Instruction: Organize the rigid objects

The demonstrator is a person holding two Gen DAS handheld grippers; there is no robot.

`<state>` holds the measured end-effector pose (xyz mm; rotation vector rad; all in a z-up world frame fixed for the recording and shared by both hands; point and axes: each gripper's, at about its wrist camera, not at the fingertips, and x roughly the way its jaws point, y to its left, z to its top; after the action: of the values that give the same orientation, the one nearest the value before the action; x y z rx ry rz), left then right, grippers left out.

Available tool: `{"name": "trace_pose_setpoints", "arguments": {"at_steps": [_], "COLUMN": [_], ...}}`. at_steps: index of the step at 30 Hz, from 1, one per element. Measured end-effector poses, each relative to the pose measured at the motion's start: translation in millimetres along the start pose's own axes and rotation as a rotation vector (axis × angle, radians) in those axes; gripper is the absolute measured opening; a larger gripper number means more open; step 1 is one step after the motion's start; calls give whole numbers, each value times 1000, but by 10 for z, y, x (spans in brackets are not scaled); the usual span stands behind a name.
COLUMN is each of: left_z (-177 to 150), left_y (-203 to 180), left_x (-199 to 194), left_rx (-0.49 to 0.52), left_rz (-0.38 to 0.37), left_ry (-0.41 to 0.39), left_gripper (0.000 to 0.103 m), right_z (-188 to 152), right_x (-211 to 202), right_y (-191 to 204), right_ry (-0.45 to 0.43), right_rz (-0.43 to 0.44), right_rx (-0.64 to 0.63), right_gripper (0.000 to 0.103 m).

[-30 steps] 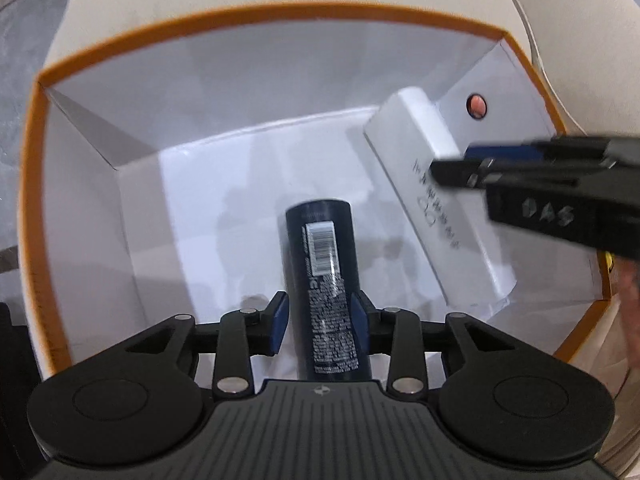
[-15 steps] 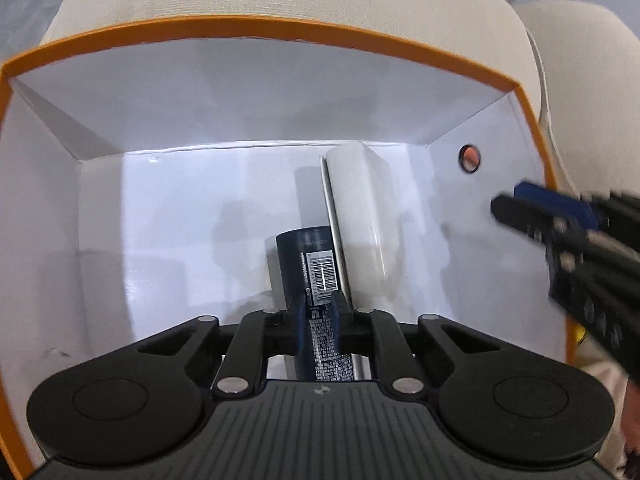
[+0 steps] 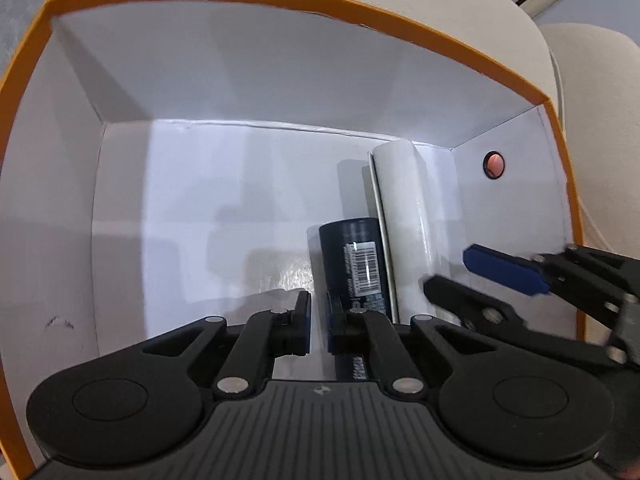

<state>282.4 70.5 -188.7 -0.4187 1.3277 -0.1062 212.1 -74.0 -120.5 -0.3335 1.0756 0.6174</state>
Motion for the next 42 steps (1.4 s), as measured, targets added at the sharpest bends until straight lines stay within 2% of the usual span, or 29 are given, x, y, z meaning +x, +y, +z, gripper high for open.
{"name": "trace_pose_setpoints", "arguments": {"at_steps": [2, 5, 7, 9, 14, 17, 21, 22, 24, 27, 34, 39, 42], "left_z": [-7, -7, 8, 10, -10, 5, 91, 115, 114, 132, 229, 260, 194], "left_y": [7, -27, 22, -5, -126, -151, -158, -161, -185, -248, -279, -466, -450], "left_x": [-25, -37, -76, -7, 124, 121, 160, 172, 162, 126, 164, 40, -96], "left_rx": [-8, -11, -22, -20, -3, -6, -27, -38, -60, -70, -115, -89, -72], "left_rz": [-20, -41, -54, -56, -43, -62, -78, -80, -83, -66, -29, -8, -13], "left_ry": [1, 6, 17, 25, 45, 24, 5, -1, -15, -48, -114, -122, -149], "left_gripper": [8, 12, 24, 29, 37, 33, 32, 32, 28, 22, 20, 17, 17], "right_z": [-1, 29, 23, 9, 17, 9, -39, -54, -102, -183, -411, -567, -719], "right_x": [77, 167, 221, 266, 125, -135, -485, -564, -702, -806, -797, -695, -714], "right_y": [3, -15, -1, 37, -18, -102, -251, -301, -404, -487, -711, -859, -1009], "right_ry": [7, 45, 57, 67, 35, -41, -136, -160, -201, -234, -216, -171, -158], "right_rz": [-30, -57, -108, -170, -144, -143, -203, -200, -204, -261, -260, -245, -228], "right_rx": [-4, 15, -10, -48, -25, -11, 19, 35, 88, 121, 231, 278, 332], "right_gripper": [33, 32, 26, 13, 10, 12, 18, 16, 28, 29, 29, 29, 30]}}
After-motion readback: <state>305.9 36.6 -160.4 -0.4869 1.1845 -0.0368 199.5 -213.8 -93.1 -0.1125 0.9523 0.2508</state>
